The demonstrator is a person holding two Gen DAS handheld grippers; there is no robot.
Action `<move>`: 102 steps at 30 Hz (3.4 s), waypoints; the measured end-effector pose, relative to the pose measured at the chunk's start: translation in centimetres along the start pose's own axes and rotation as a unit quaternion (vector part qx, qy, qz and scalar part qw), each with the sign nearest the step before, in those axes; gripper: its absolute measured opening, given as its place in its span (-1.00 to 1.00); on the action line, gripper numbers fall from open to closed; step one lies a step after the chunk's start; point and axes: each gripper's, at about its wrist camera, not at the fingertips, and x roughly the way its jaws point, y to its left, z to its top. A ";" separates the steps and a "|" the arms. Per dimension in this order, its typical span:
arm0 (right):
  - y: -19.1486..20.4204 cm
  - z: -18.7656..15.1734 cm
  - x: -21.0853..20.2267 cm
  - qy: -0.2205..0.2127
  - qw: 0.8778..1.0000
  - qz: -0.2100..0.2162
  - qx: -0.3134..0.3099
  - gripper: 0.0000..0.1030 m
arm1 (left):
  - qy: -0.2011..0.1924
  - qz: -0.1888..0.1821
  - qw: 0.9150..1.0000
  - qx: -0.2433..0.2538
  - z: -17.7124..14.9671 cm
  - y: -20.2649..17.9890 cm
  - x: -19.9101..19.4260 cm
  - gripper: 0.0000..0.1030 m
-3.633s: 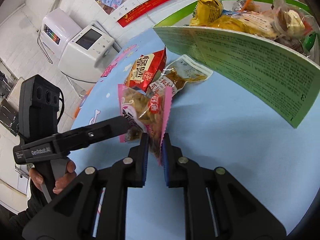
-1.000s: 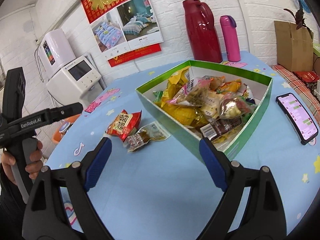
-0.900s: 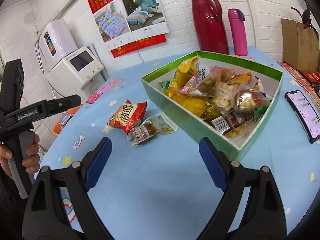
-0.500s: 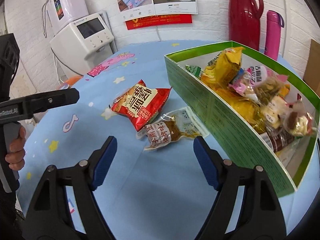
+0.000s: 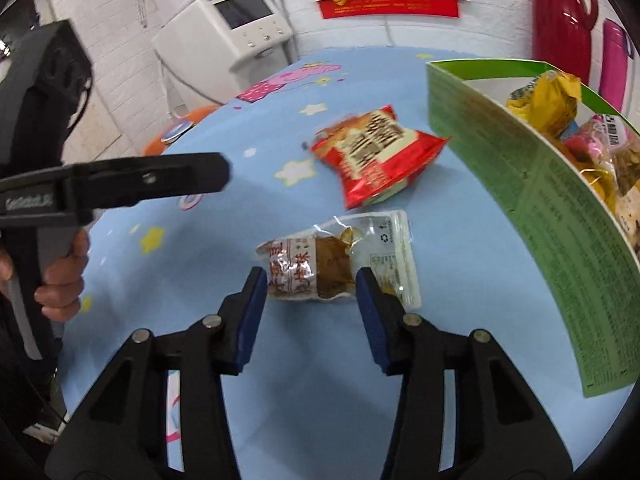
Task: Organize snacks
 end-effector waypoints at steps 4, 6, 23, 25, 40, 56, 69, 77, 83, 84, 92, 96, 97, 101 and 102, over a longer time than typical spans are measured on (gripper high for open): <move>0.4 -1.4 -1.9 -0.008 1.000 -0.008 -0.006 -0.03 | 0.026 -0.030 0.999 -0.004 -2.0 -0.2 0.5 0.69; 0.0 -1.7 -2.7 -0.014 1.000 -0.024 -0.005 0.15 | 0.041 -0.046 0.998 0.004 -2.5 -0.6 1.2 0.63; 3.0 -0.2 2.1 0.011 0.998 -0.039 -0.056 0.20 | 0.085 -0.093 0.992 0.026 -2.5 -1.8 4.1 -0.06; 3.0 -0.1 2.1 0.009 0.998 -0.036 -0.054 0.16 | 0.081 -0.088 0.992 0.032 -2.7 -2.1 4.1 -0.11; 1.8 -1.0 -5.8 -0.094 0.993 -0.067 -0.001 -0.05 | 0.035 -0.116 0.990 0.065 -1.2 -8.8 0.4 -0.30; -7.4 0.9 -15.2 -0.196 0.967 -0.160 0.036 -0.06 | -0.008 -0.170 0.974 0.150 7.7 -22.5 2.9 -0.30; -14.7 0.2 -12.9 -0.194 0.963 -0.162 0.097 0.66 | -0.017 -0.109 0.984 0.136 9.6 -22.6 9.0 0.63; -13.5 -0.3 -13.6 -0.189 0.963 -0.150 0.117 0.78 | -0.020 -0.098 0.986 0.133 9.1 -20.9 7.1 0.63; -9.6 0.0 -15.7 -0.216 0.962 -0.141 0.091 0.95 | -0.037 -0.078 0.987 0.133 8.1 -18.7 3.0 0.63; -8.7 0.0 -16.0 -0.220 0.962 -0.137 0.085 0.97 | -0.040 -0.073 0.988 0.131 7.9 -18.0 2.2 0.63; -3.6 0.3 -15.3 -0.230 0.967 -0.093 0.056 0.98 | -0.051 0.011 0.995 0.085 6.8 -9.7 -2.0 0.64; -1.6 0.7 -13.5 -0.227 0.969 -0.083 0.050 0.98 | -0.043 0.039 0.997 0.045 6.0 -5.1 -1.9 0.64; -1.3 0.7 -12.8 -0.222 0.971 -0.077 0.051 0.98 | -0.041 0.040 0.998 0.038 5.9 -4.4 -1.8 0.64; -0.7 1.3 -9.0 -0.158 0.985 -0.035 0.065 0.98 | -0.029 0.035 0.999 0.029 5.3 -2.4 -0.9 0.63; -0.8 1.4 -7.9 -0.136 0.987 -0.034 0.074 0.98 | -0.025 0.031 0.999 0.032 5.2 -2.1 -0.6 0.63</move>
